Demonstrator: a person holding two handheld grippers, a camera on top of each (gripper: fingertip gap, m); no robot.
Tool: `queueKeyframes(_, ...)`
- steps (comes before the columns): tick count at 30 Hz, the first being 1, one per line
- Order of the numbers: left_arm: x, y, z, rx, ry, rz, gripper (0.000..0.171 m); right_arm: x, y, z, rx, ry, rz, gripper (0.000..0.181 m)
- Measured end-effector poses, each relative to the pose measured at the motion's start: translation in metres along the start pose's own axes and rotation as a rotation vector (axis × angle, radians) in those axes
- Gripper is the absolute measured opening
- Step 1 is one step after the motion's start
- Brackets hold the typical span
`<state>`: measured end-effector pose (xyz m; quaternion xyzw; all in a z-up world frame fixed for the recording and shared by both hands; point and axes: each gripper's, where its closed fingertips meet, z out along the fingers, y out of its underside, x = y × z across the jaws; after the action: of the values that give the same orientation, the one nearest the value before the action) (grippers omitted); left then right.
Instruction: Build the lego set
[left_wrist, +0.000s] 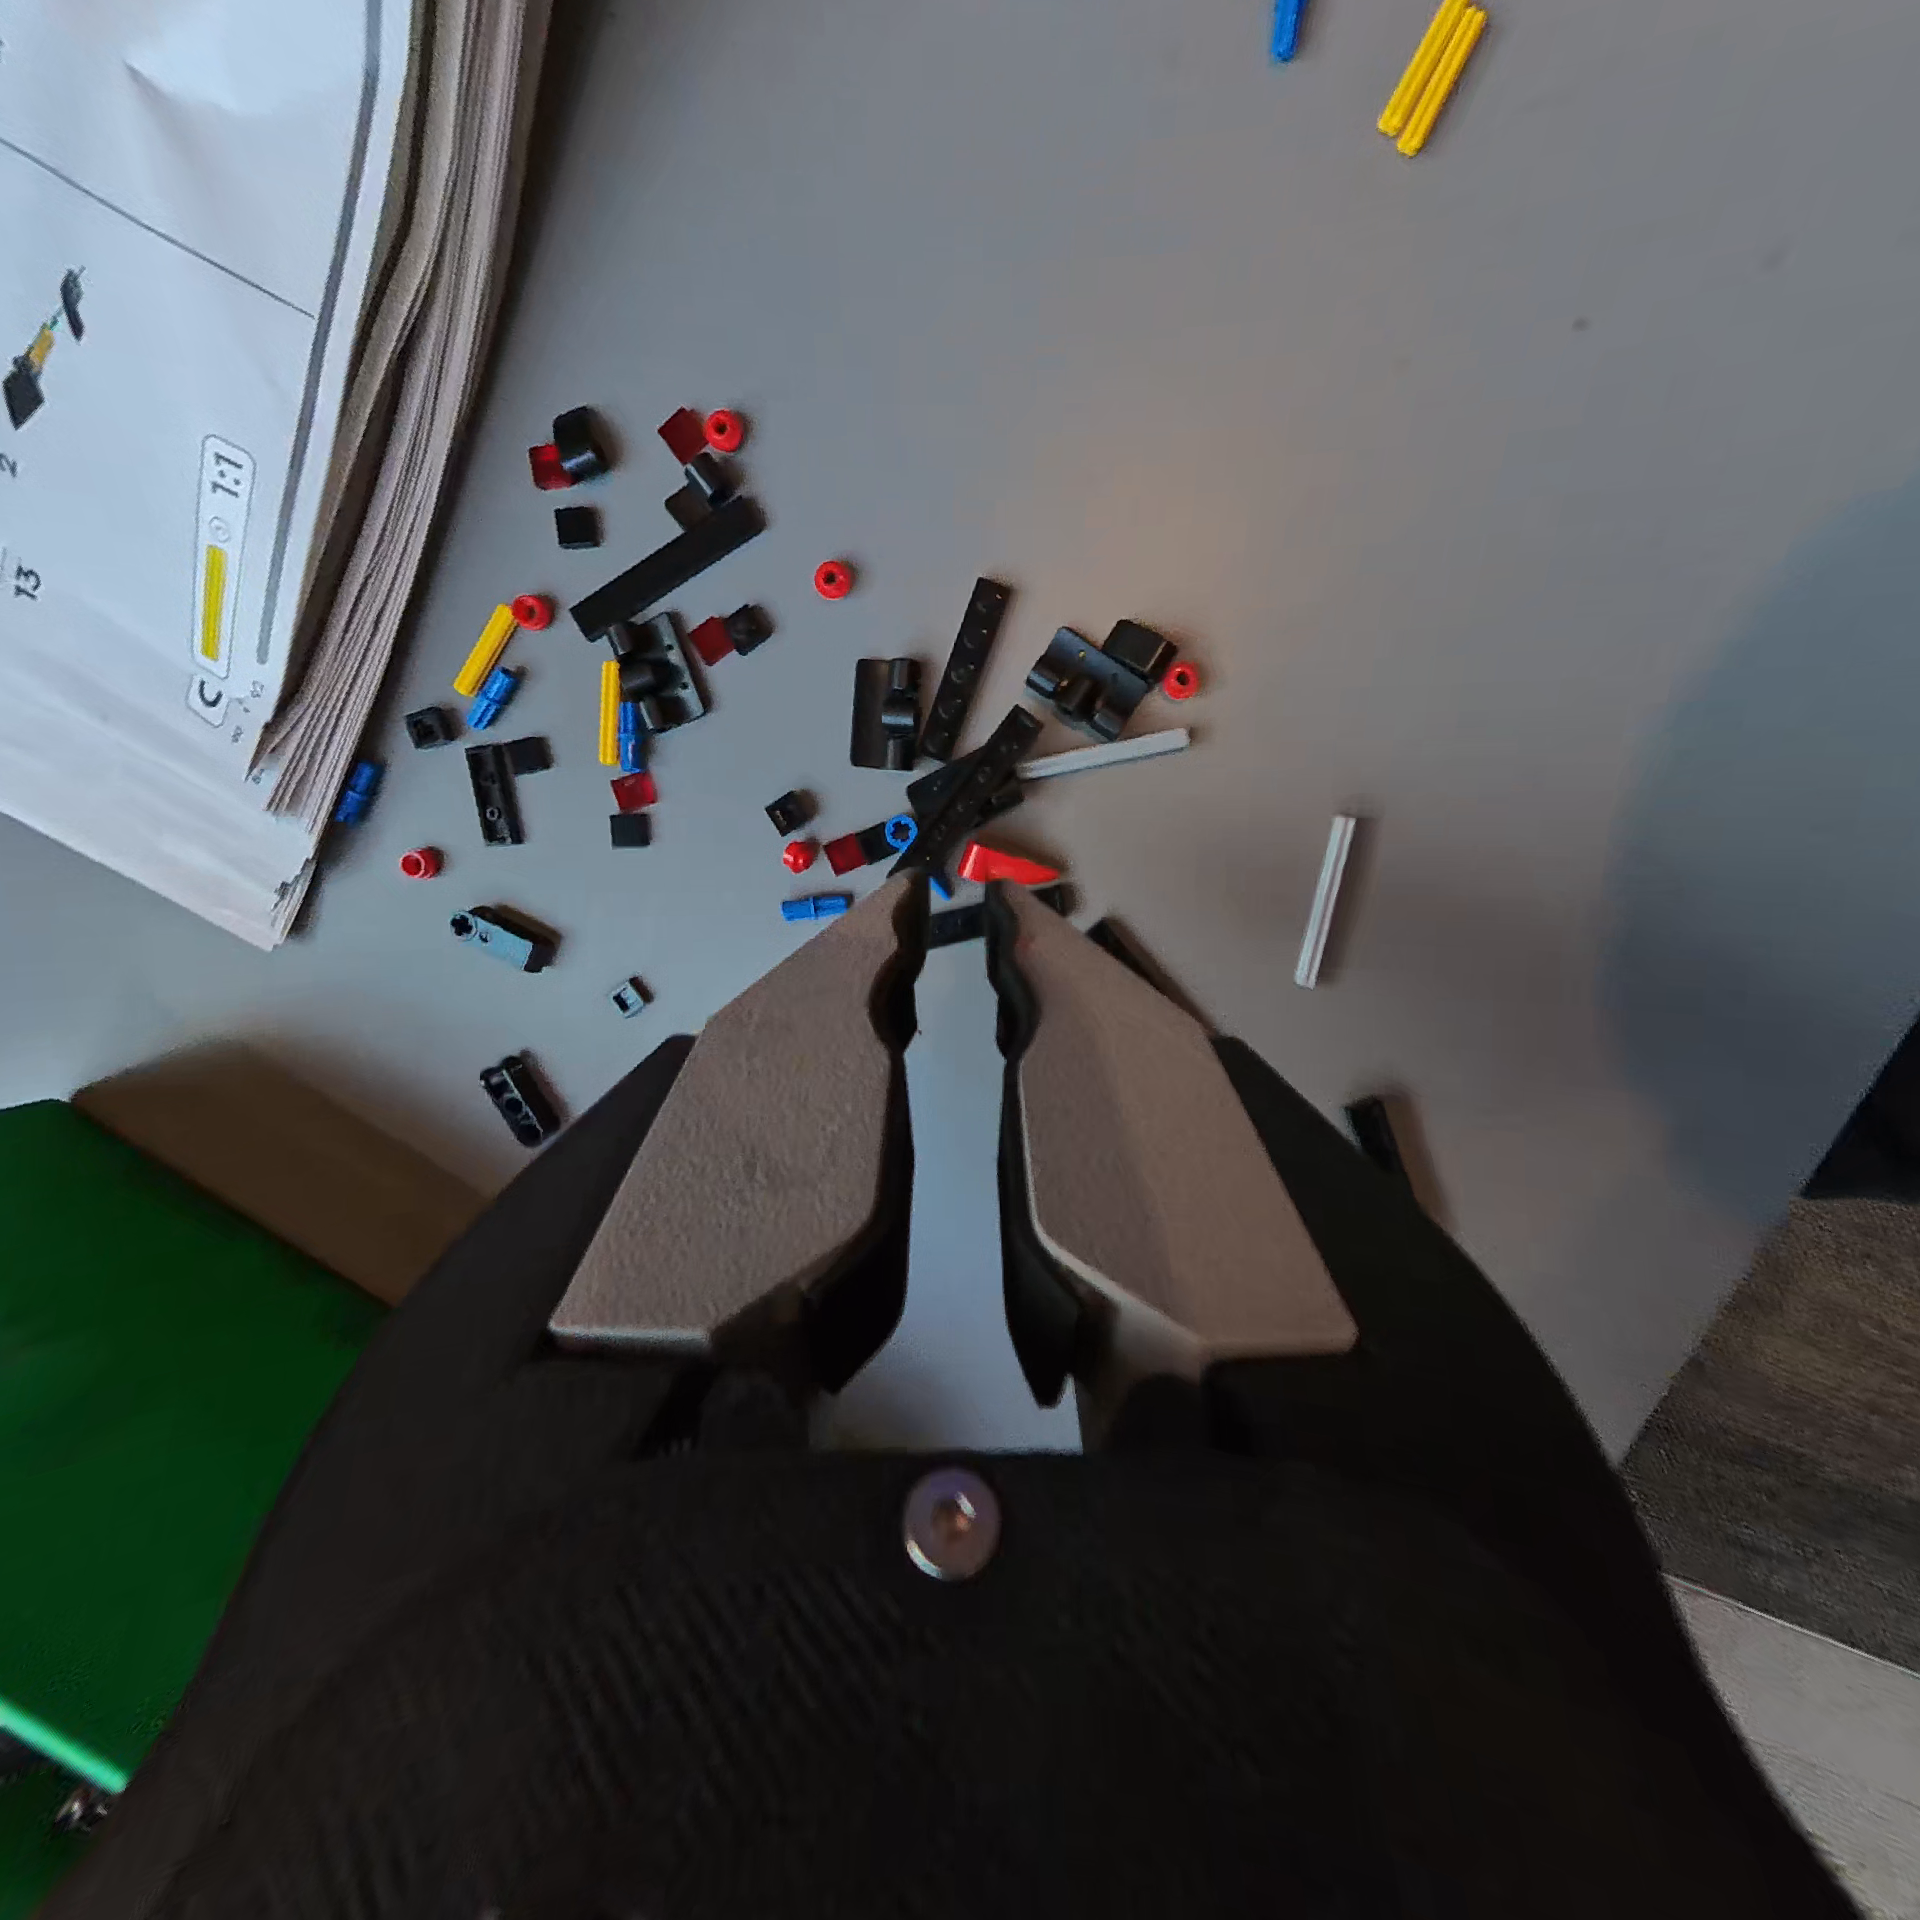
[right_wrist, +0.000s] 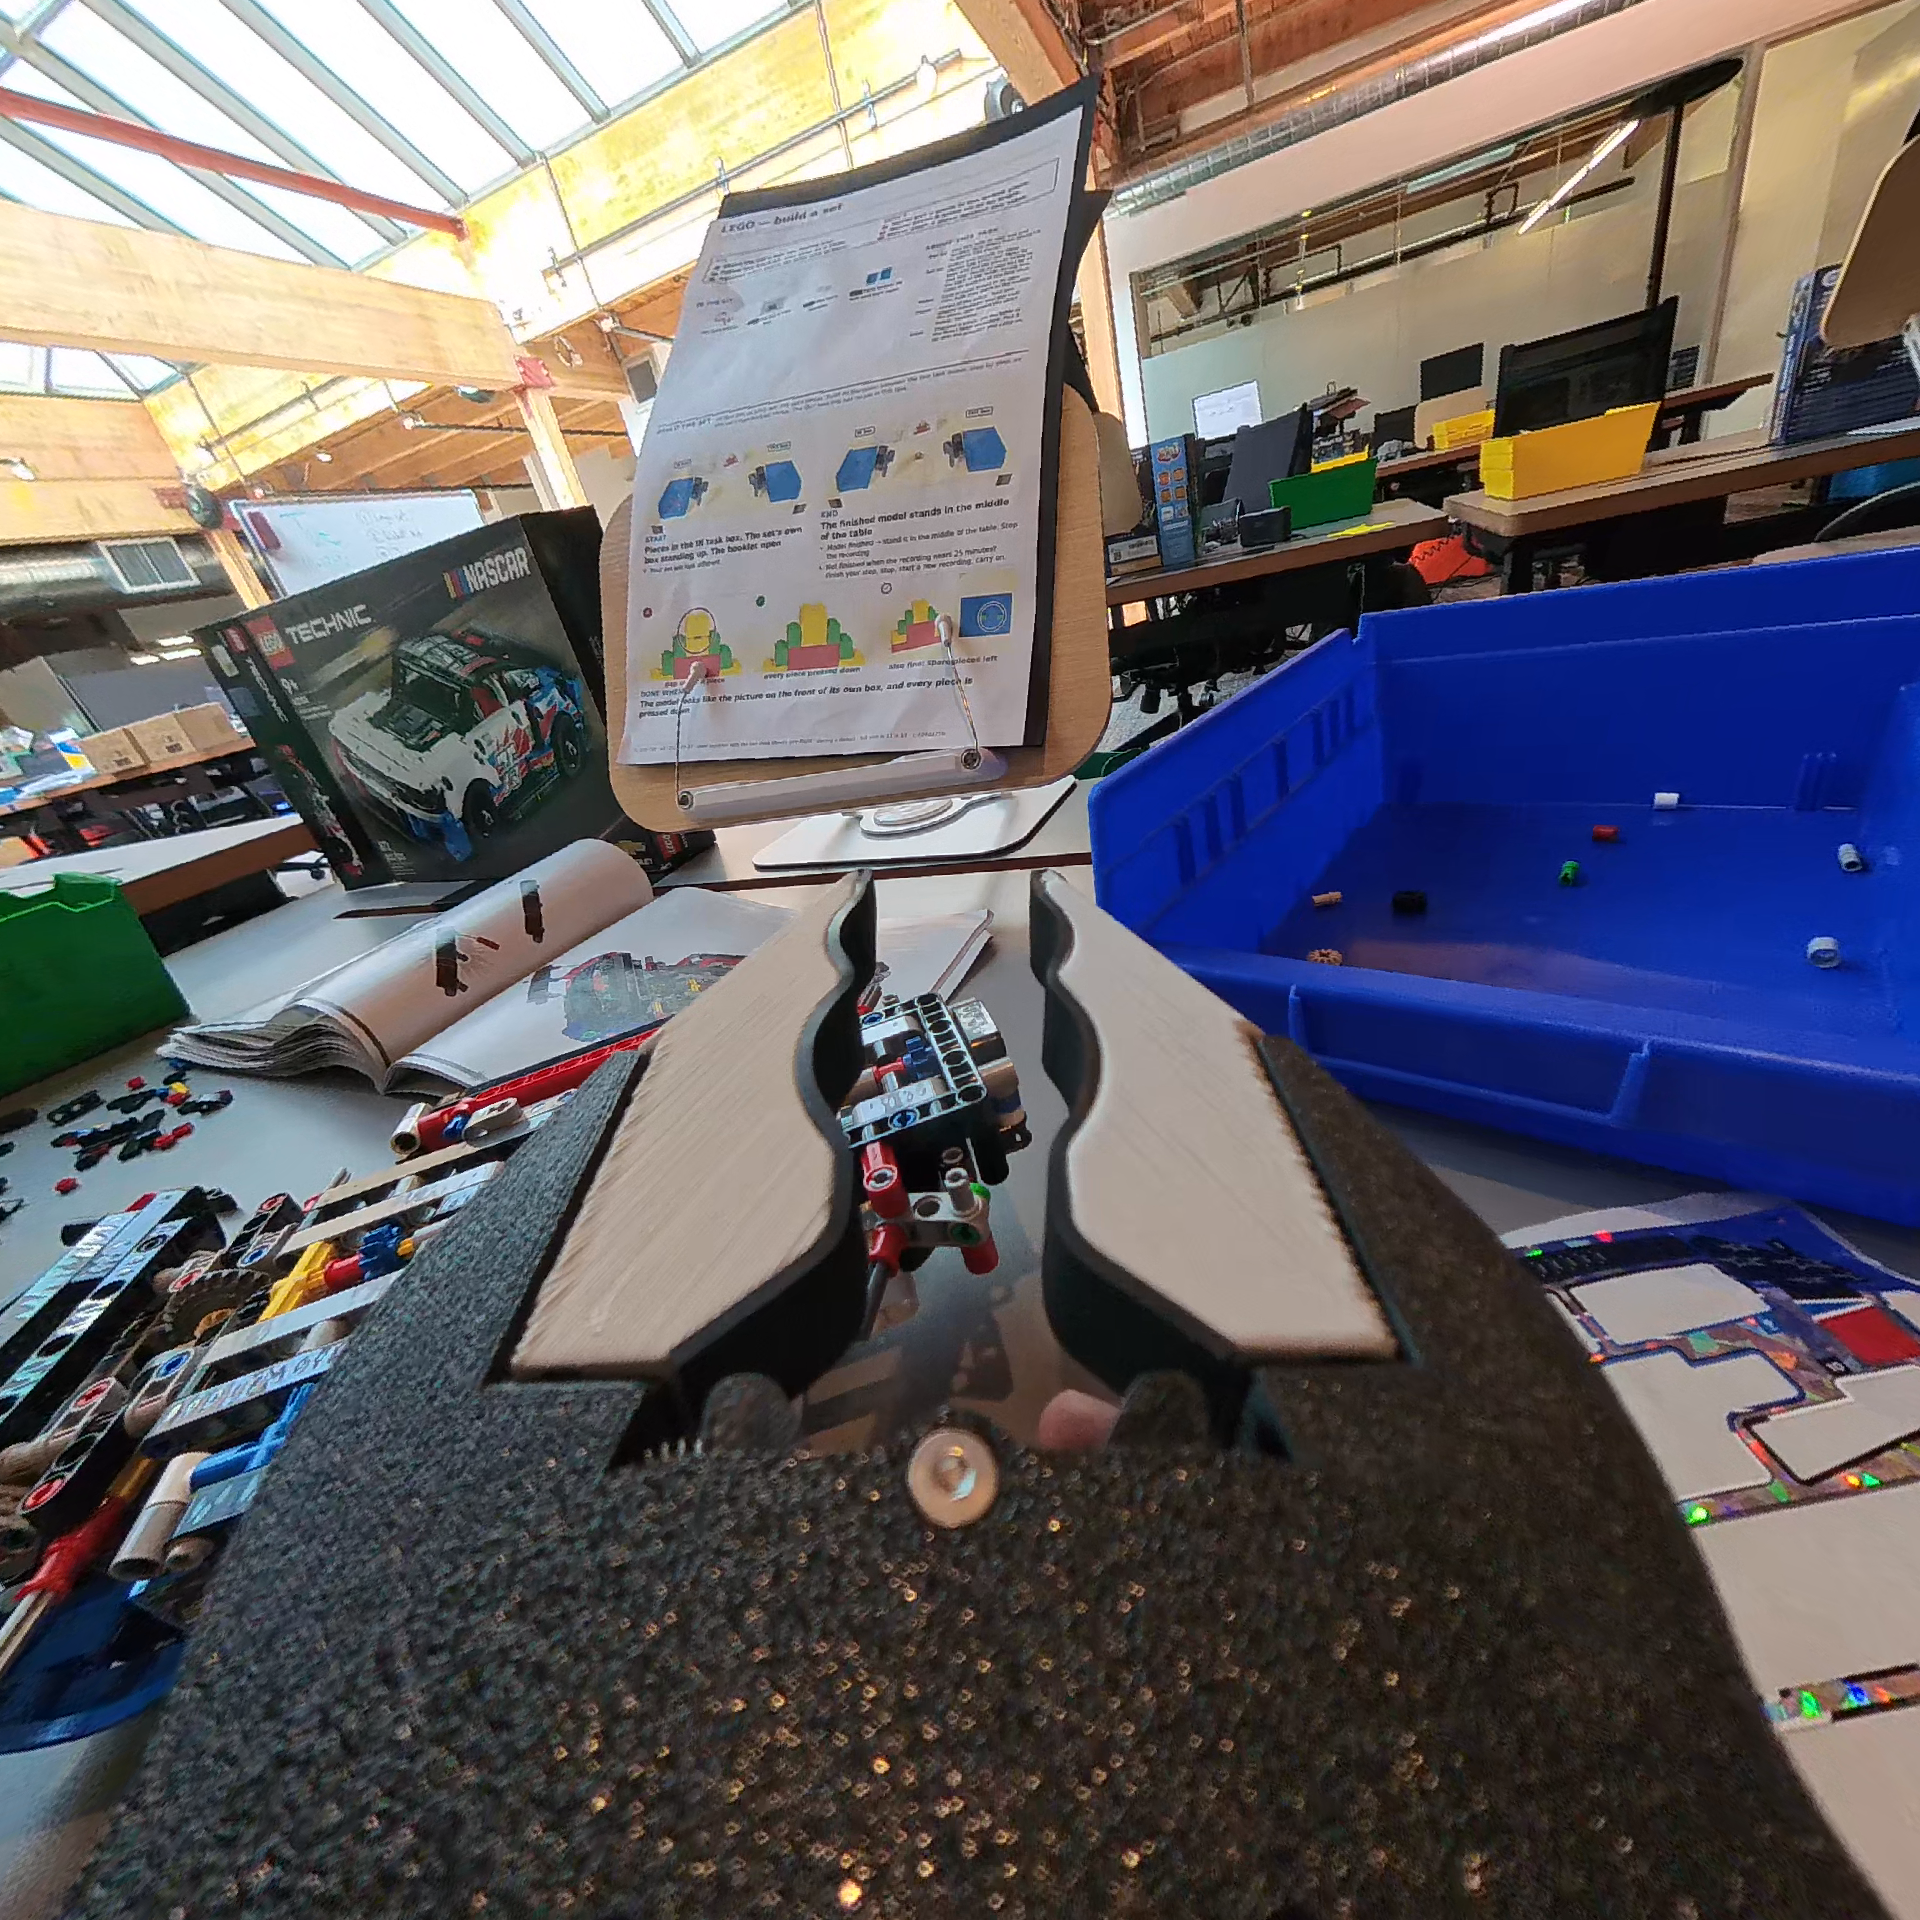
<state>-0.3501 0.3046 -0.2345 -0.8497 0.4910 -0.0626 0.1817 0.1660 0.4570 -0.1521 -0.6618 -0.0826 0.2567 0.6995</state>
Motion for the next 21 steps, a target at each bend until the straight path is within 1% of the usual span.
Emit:
queueKeyframes(5, -0.004, -0.008, 0.012, 0.020, -0.002, 0.017, 0.009, 0.000, 0.000, 0.000, 0.000, -0.004, 0.006, 0.029)
queueKeyframes(10, 0.001, -0.002, 0.026, -0.016, 0.051, 0.027, 0.011, -0.001, 0.000, 0.000, -0.004, -0.011, 0.005, 0.029)
queueKeyframes(12, 0.003, 0.000, 0.030, -0.020, 0.061, 0.037, 0.004, -0.003, 0.001, 0.001, -0.006, -0.018, 0.005, 0.029)
queueKeyframes(13, 0.006, 0.000, 0.029, -0.011, 0.084, 0.043, 0.000, -0.003, 0.001, 0.001, -0.005, -0.021, 0.004, 0.029)
queueKeyframes(15, 0.008, 0.002, 0.028, -0.012, 0.111, 0.023, 0.002, -0.003, 0.001, 0.001, -0.005, -0.021, 0.003, 0.029)
queueKeyframes(18, 0.009, -0.002, 0.019, 0.025, 0.127, 0.012, 0.002, -0.003, 0.001, 0.001, -0.006, -0.021, 0.005, 0.029)
queueKeyframes(21, -0.005, -0.005, 0.010, 0.047, 0.070, -0.018, 0.002, -0.003, 0.001, 0.001, -0.006, -0.022, 0.007, 0.029)
